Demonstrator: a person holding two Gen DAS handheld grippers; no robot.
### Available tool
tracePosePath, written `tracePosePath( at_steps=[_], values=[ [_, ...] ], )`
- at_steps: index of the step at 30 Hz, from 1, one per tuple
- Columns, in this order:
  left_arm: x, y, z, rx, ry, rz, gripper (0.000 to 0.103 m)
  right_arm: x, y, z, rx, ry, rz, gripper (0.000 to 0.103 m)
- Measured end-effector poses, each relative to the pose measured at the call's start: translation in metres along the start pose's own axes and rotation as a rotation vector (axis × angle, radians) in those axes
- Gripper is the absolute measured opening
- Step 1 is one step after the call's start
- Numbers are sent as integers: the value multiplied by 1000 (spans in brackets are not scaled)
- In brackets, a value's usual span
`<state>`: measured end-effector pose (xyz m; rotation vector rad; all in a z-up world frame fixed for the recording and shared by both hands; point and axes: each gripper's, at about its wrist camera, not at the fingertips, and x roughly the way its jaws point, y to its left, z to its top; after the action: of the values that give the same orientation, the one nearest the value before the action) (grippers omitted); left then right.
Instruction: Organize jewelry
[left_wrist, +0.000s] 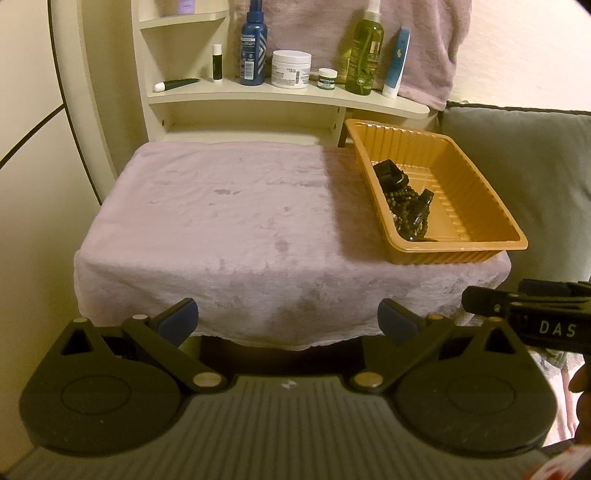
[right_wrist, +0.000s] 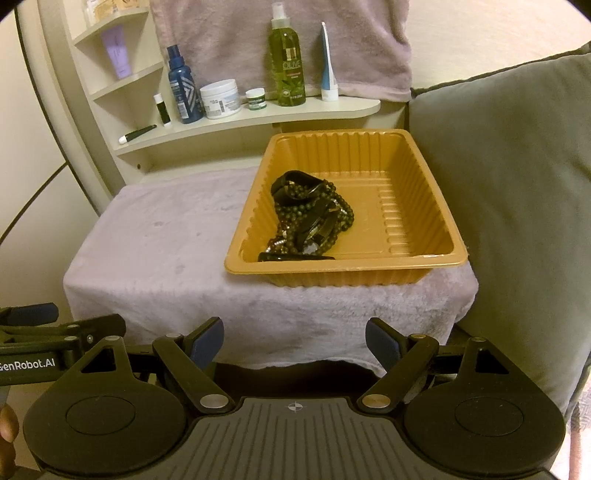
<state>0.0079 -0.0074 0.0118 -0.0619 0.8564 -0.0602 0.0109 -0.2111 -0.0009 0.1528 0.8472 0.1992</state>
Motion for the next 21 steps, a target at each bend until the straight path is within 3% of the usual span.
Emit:
tracePosePath(
  at_steps=[21],
  values=[
    [0, -1, 0, -5, -2, 3, 103, -4, 3, 1, -14, -10, 1, 84]
  ],
)
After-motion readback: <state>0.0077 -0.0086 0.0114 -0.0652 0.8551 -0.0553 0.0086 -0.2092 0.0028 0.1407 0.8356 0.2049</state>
